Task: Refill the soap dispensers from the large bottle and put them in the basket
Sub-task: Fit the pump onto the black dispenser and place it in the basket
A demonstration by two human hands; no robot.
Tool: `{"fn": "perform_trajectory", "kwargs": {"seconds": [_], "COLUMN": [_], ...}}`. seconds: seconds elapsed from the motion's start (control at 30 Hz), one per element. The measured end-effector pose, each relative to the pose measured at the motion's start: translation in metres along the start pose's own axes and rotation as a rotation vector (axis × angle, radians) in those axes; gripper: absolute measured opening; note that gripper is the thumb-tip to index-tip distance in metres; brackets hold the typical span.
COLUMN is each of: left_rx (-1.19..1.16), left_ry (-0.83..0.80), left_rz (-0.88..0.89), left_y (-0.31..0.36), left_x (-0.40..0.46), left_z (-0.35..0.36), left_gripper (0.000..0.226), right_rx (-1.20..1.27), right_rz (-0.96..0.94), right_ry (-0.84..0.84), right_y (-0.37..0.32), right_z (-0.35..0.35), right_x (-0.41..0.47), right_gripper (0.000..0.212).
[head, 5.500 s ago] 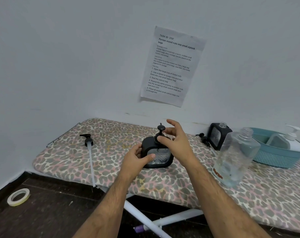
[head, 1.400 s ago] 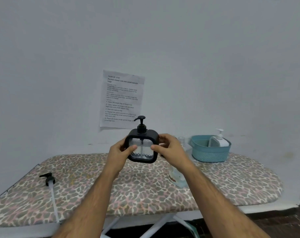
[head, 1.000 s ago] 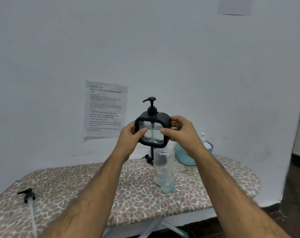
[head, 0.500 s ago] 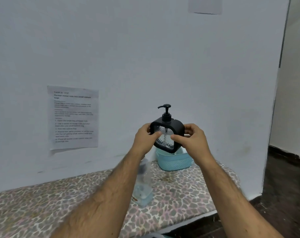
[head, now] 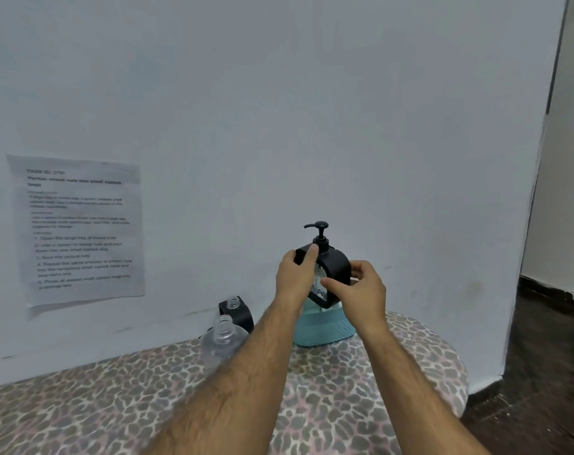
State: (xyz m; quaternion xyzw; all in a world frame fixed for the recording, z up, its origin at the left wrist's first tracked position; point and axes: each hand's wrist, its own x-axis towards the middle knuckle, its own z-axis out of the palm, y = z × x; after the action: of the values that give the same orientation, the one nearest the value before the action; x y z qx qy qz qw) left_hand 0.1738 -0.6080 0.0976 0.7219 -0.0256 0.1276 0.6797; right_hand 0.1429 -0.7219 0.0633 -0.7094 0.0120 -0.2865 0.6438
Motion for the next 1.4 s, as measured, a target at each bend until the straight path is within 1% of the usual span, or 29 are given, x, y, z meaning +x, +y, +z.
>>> {"fn": "perform_trajectory", "kwargs": {"seconds": [0.17,0.4,0.53,0.6,0.73,0.83,0.93,1.03,1.1,1.2,1.27,1.37,1.4], "left_rx": [-0.03,-0.06,-0.045,-0.037,0.005,0.015,0.089,0.111,0.147,0.168,0.167,0.185,0.187], "left_ry": [-0.024,-0.022,-0.037,-0.037,-0.044,-0.062,-0.086,-0.111,-0.14,-0.18,-0.184,-0.197,-0.194], "left_rz": [-0.032,-0.081,-0.078,-0.088,-0.133,-0.18,-0.219,-0.268,-0.281,-0.282,-0.307,-0.349,-0.366], "left_y": [-0.019,-0.052,-0.065,-0.069,-0.08,-0.087,-0.091,-0.09,-0.091,-0.091,-0.092,-0.091,-0.091], "left_x": [0.02,0.038,0.043,0.047,0.054,0.057,0.064,0.069,0.073,0.074,0.075,0.076,0.077], "left_z": [0.011,0.024,0.03,0.031,0.03,0.03,0.031,0.03,0.03,0.031,0.03,0.028,0.028], "left_gripper": [0.042,0.051,0.052,0.052,0.045,0.02,0.02,0.021,0.02,0.021,0.021,0.013,0.017], "right_rx": [-0.046,-0.144,-0.224,-0.254,-0.321,-0.415,-0.567,-0.68,-0.7,-0.703,-0.71,-0.727,-0.734], "right_rz": [0.005,-0.019,-0.006,-0.005,-0.005,-0.005,-0.074,-0.092,-0.084,-0.078,-0.065,-0.046,-0.038], "right_ry": [0.001,-0.013,0.001,-0.003,-0.03,-0.04,-0.001,0.012,-0.004,-0.039,-0.062,-0.096,-0.109], "right_y": [0.018,0.044,0.063,0.07,0.087,0.101,0.109,0.108,0.107,0.108,0.108,0.106,0.106], "right_z": [0.016,0.035,0.045,0.048,0.055,0.059,0.061,0.058,0.057,0.057,0.057,0.057,0.056], "right_x": [0.012,0.016,0.021,0.023,0.024,0.026,0.031,0.035,0.038,0.04,0.043,0.047,0.049], "right_gripper": [0.042,0.032,0.023,0.022,0.024,0.026,0.027,0.03,0.029,0.021,0.017,0.01,0.008]}}
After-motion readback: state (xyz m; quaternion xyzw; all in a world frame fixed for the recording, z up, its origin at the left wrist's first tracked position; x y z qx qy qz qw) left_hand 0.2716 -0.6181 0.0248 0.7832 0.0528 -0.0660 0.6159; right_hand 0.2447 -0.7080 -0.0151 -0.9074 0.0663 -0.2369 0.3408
